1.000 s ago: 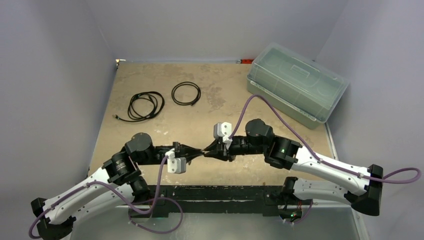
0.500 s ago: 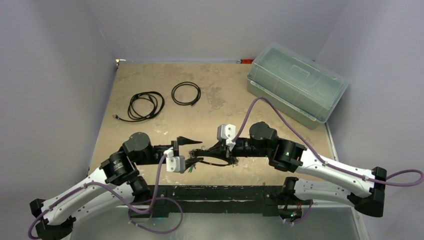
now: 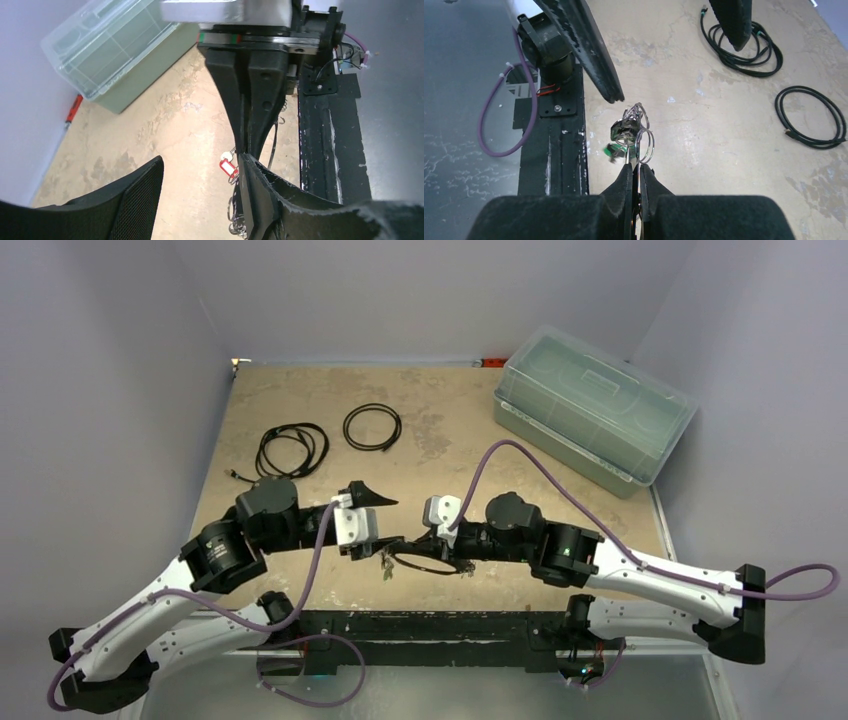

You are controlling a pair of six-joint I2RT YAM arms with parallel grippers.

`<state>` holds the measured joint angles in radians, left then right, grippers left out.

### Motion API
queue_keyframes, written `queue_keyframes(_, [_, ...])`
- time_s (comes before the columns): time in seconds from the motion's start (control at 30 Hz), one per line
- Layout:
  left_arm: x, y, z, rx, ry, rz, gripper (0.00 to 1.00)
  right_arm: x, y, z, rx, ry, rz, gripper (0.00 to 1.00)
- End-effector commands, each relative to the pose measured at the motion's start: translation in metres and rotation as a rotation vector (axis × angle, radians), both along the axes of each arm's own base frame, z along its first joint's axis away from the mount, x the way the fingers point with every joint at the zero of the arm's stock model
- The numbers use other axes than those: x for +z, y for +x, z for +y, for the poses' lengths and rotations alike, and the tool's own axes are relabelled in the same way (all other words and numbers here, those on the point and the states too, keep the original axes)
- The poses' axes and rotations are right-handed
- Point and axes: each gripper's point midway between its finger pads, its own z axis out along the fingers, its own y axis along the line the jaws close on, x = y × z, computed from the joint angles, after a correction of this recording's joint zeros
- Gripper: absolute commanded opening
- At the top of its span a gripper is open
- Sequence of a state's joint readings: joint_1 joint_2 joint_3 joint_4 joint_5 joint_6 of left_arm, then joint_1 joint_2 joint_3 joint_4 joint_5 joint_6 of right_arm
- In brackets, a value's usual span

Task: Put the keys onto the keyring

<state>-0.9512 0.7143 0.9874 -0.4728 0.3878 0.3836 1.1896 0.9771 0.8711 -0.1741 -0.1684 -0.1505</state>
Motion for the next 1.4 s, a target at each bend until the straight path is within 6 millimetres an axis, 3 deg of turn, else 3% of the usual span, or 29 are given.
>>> queue_keyframes(0.0, [0.005, 0.008, -0.002, 0.116, -0.020, 0.202, 0.56, 0.038, 0.007, -0.002, -0.050, 0.112, -0.063, 0.00])
queue_keyframes(0.1, [0.001, 0.012, -0.006, 0.170, -0.035, 0.317, 0.56, 0.040, 0.010, -0.004, -0.072, 0.133, -0.066, 0.00])
queue_keyframes(0.2, [-0.009, 0.011, -0.004, 0.168, -0.005, 0.300, 0.58, 0.040, 0.003, -0.004, -0.043, 0.140, -0.052, 0.00])
queue_keyframes(0.27, [-0.011, 0.004, -0.003, 0.110, -0.014, 0.244, 0.65, 0.037, -0.004, -0.001, -0.002, 0.134, -0.036, 0.00])
queue_keyframes(0.33, [-0.011, -0.004, -0.005, 0.046, -0.039, 0.201, 0.78, 0.033, -0.012, 0.002, 0.049, 0.111, -0.015, 0.00])
queue_keyframes(0.4, [-0.017, -0.006, -0.008, 0.005, -0.027, 0.168, 0.80, 0.031, -0.019, 0.003, 0.087, 0.108, -0.002, 0.00])
queue_keyframes(0.67, [-0.045, -0.005, -0.029, -0.055, 0.087, 0.238, 0.64, 0.048, -0.040, -0.002, 0.190, 0.153, -0.001, 0.00])
queue_keyframes(0.77, [-0.048, -0.017, -0.032, -0.120, 0.102, 0.270, 0.56, 0.053, -0.039, -0.004, 0.181, 0.165, -0.011, 0.00])
queue_keyframes(0.9, [-0.050, -0.025, -0.031, -0.151, 0.115, 0.307, 0.32, 0.055, -0.036, -0.005, 0.165, 0.170, -0.018, 0.00])
queue_keyframes(0.97, [-0.049, -0.028, -0.030, -0.154, 0.115, 0.322, 0.38, 0.054, -0.032, -0.006, 0.142, 0.166, -0.022, 0.00])
queue_keyframes(1.0, [-0.048, -0.030, -0.028, -0.154, 0.116, 0.328, 0.53, 0.055, -0.031, -0.007, 0.131, 0.166, -0.026, 0.00])
queue_keyframes(1.03, [-0.047, -0.031, -0.026, -0.155, 0.116, 0.330, 0.59, 0.055, -0.030, -0.007, 0.128, 0.167, -0.027, 0.00])
queue_keyframes(1.13, [-0.043, -0.034, -0.021, -0.149, 0.114, 0.325, 0.61, 0.059, -0.032, -0.008, 0.136, 0.176, -0.029, 0.00])
queue_keyframes(1.27, [-0.046, -0.034, -0.020, -0.145, 0.126, 0.332, 0.43, 0.061, -0.034, -0.008, 0.151, 0.176, -0.029, 0.00])
queue_keyframes(1.37, [-0.050, -0.035, -0.025, -0.168, 0.139, 0.350, 0.24, 0.063, -0.036, -0.008, 0.157, 0.181, -0.030, 0.00])
